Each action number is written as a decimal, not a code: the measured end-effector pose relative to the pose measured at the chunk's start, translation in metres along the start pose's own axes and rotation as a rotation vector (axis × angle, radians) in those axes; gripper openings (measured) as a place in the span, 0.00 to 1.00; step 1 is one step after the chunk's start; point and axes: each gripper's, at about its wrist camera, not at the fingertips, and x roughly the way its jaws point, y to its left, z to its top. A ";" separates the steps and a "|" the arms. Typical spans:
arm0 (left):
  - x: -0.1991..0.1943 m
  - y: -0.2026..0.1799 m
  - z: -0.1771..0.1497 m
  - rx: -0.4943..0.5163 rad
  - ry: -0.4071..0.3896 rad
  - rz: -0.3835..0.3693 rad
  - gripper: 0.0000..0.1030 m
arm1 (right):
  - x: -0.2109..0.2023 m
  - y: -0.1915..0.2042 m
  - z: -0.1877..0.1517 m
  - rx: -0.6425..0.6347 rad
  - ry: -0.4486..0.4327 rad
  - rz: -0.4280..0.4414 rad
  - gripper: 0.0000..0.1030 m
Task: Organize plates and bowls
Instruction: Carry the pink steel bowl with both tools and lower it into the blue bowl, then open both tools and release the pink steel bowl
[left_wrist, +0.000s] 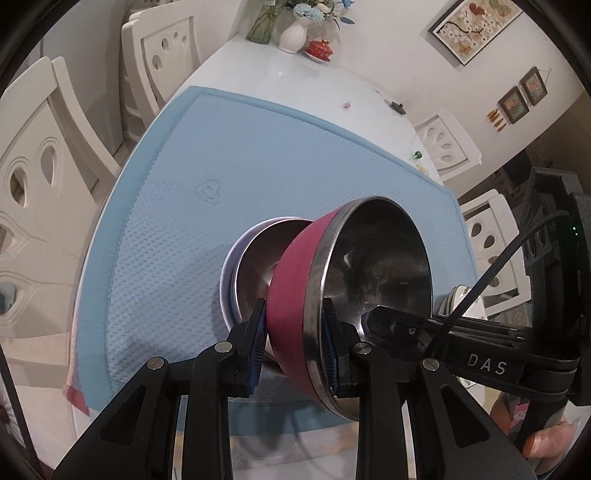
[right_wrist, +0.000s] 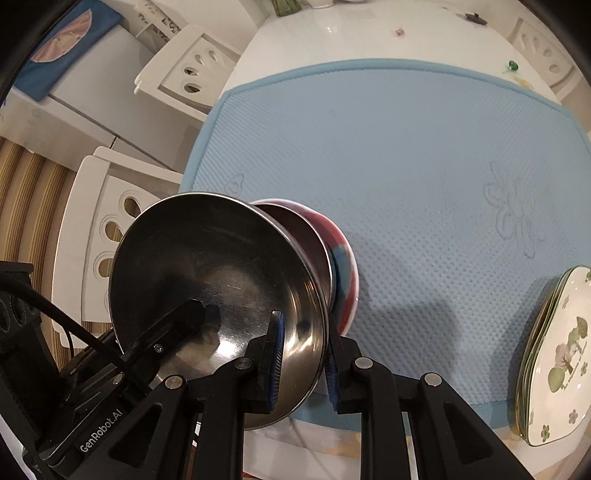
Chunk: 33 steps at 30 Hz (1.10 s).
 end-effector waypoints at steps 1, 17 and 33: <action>0.001 0.000 0.000 0.000 0.002 0.003 0.23 | 0.001 0.000 0.000 0.003 0.002 -0.001 0.18; 0.000 0.001 0.015 0.092 -0.018 0.114 0.29 | -0.005 -0.005 -0.002 0.011 -0.020 0.006 0.18; -0.039 -0.003 0.008 0.048 -0.079 0.056 0.36 | -0.039 -0.005 -0.027 -0.008 -0.074 0.019 0.19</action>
